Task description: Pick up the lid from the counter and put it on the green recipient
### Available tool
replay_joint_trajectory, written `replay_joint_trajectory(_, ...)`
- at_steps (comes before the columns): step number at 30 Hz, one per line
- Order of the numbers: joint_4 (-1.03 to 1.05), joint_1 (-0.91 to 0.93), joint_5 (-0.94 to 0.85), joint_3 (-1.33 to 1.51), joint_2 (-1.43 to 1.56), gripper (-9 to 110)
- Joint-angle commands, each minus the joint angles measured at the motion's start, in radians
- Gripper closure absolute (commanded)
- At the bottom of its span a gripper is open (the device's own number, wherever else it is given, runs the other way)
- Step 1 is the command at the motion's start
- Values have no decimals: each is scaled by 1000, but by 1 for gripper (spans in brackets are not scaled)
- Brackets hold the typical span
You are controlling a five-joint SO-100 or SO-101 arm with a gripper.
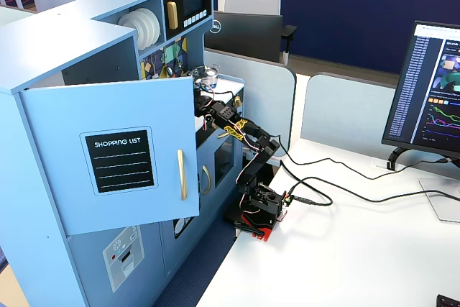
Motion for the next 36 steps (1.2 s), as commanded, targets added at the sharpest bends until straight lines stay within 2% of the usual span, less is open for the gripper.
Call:
replay_joint_trajectory(1,-37,43,-17,-129,75,68)
replay_joint_trajectory(5,6,57,-29,-189,133,68)
replay_joint_trajectory(10,259,61,-28,-114,337,71)
replay_joint_trajectory(19,566,54,61,476,787,82)
replay_joint_trajectory(23,676,40,-32,706,857,92)
replay_joint_trajectory(25,678,23,-84,844,887,100)
replay_joint_trajectory(36,687,-40,71,1336,931,101)
